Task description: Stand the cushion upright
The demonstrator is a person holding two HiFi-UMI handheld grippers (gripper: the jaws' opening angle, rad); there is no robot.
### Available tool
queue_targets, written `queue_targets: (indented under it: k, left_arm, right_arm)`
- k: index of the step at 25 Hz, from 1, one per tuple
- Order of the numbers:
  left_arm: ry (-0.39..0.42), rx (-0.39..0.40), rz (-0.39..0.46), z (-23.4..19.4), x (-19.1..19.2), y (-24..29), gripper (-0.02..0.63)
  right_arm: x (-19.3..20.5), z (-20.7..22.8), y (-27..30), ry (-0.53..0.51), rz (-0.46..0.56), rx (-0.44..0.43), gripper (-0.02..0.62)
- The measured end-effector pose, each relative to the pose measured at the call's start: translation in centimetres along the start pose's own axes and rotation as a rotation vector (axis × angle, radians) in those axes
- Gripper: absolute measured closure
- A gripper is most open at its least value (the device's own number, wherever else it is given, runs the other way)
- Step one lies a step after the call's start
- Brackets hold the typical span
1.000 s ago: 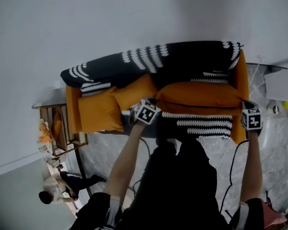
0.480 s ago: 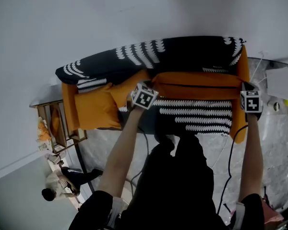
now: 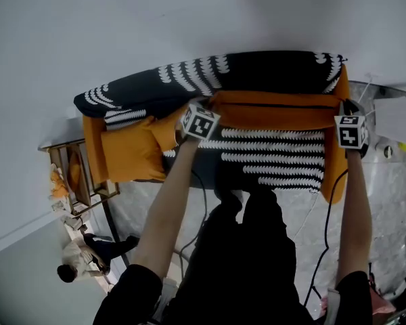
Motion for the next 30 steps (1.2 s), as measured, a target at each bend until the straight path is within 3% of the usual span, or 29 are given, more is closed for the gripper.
queue_targets:
  k: [6,11,17,30]
  left_arm:
    - [0.023,-0.002,-0.013,-0.6,-0.3,0.3,0.515]
    - [0.013,-0.018,-0.002,-1.4,-1.1,0.4,0.497]
    - [-0.023,-0.035,0.021,-2.2,-1.5,-0.2,0.402]
    - [-0.011,-0.036,0.062,-2.1,-0.7,-2.1,0.341]
  right_arm:
    - [-0.9,0.3,-0.8,-0.024,0.069,0.029,0.526]
    - [-1.2,0.7,-0.7,0.026,0.096,0.025,0.491]
    - [-1.3,1.2,-1.1,0.042,0.112,0.027,0.428]
    - [-0.9,0.2,-2.3,0.041,0.126,-0.001,0.42]
Point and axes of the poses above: the fingertips, and each gripper's own axes: y forward along the fingers, z to its right, x out of its underside, the point moved 4 cm from there along -y, backward along the fingers, and after that the axes turned 11 degrees about -z, right-handed, at the moved point
